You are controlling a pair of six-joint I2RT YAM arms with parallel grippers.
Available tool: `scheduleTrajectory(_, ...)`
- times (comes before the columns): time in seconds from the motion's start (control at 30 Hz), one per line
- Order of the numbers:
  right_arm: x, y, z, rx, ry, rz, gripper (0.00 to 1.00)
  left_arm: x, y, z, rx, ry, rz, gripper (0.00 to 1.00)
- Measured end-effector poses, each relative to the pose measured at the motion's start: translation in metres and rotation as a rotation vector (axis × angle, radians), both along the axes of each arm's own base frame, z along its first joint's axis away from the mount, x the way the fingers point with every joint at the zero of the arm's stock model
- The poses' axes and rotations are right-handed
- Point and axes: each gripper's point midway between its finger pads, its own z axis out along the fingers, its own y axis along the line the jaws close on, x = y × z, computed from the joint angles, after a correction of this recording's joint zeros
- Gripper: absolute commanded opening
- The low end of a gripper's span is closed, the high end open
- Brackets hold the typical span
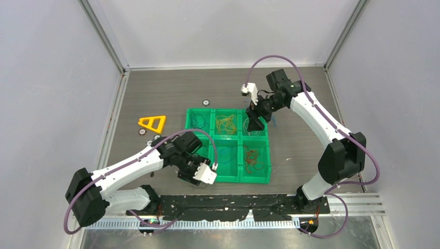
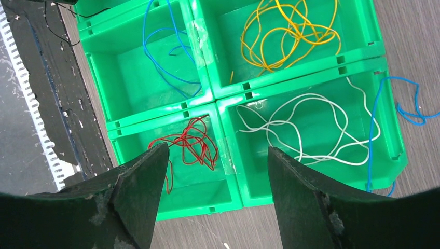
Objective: Untangle the cables
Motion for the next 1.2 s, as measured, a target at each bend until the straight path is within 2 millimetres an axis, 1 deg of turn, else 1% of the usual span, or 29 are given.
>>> scheduleTrajectory(0.13,0.003,-0.004,0.000,0.000,0.003,-0.018,0.74,0.000,0.006,-0.009,0.038,-0.007,-0.028,0.30)
scheduleTrajectory(0.2,0.004,-0.006,0.000,0.001,0.006,-0.026,0.73,0.000,0.009,-0.011,0.051,-0.011,-0.034,0.20)
scheduleTrajectory(0.27,0.004,-0.007,0.000,0.003,0.010,-0.033,0.73,0.000,0.011,-0.012,0.059,-0.016,-0.040,0.08)
scheduleTrajectory(0.33,0.005,-0.007,0.000,0.004,0.012,-0.036,0.73,0.001,0.013,-0.012,0.069,-0.020,-0.039,0.00)
scheduleTrajectory(0.43,0.005,-0.008,0.000,0.004,0.014,-0.042,0.73,0.004,0.019,-0.013,0.085,-0.020,-0.025,0.00)
scheduleTrajectory(0.5,0.006,-0.009,0.001,0.004,0.013,-0.045,0.73,0.011,0.024,-0.011,0.101,-0.022,0.006,0.00)
scheduleTrajectory(0.6,0.007,-0.010,0.001,0.005,0.012,-0.049,0.73,0.030,0.028,-0.003,0.117,-0.033,0.056,0.00)
scheduleTrajectory(0.73,0.009,-0.011,0.005,0.009,0.007,-0.055,0.73,0.061,0.027,0.014,0.106,-0.078,0.109,0.00)
scheduleTrajectory(0.8,0.010,-0.010,0.007,0.015,0.002,-0.057,0.73,0.071,0.028,0.018,0.112,-0.099,0.126,0.00)
scheduleTrajectory(1.07,0.012,-0.012,0.008,0.019,0.007,-0.070,0.73,0.090,0.032,0.007,0.175,-0.134,0.153,0.00)
scheduleTrajectory(1.1,0.012,-0.012,0.008,0.019,0.009,-0.072,0.73,0.090,0.032,0.006,0.177,-0.134,0.153,0.05)
scheduleTrajectory(1.17,0.013,-0.013,0.008,0.018,0.012,-0.076,0.74,0.087,0.032,0.006,0.175,-0.116,0.147,0.24)
scheduleTrajectory(1.2,0.013,-0.013,0.007,0.018,0.014,-0.080,0.75,0.084,0.031,0.006,0.174,-0.104,0.141,0.32)
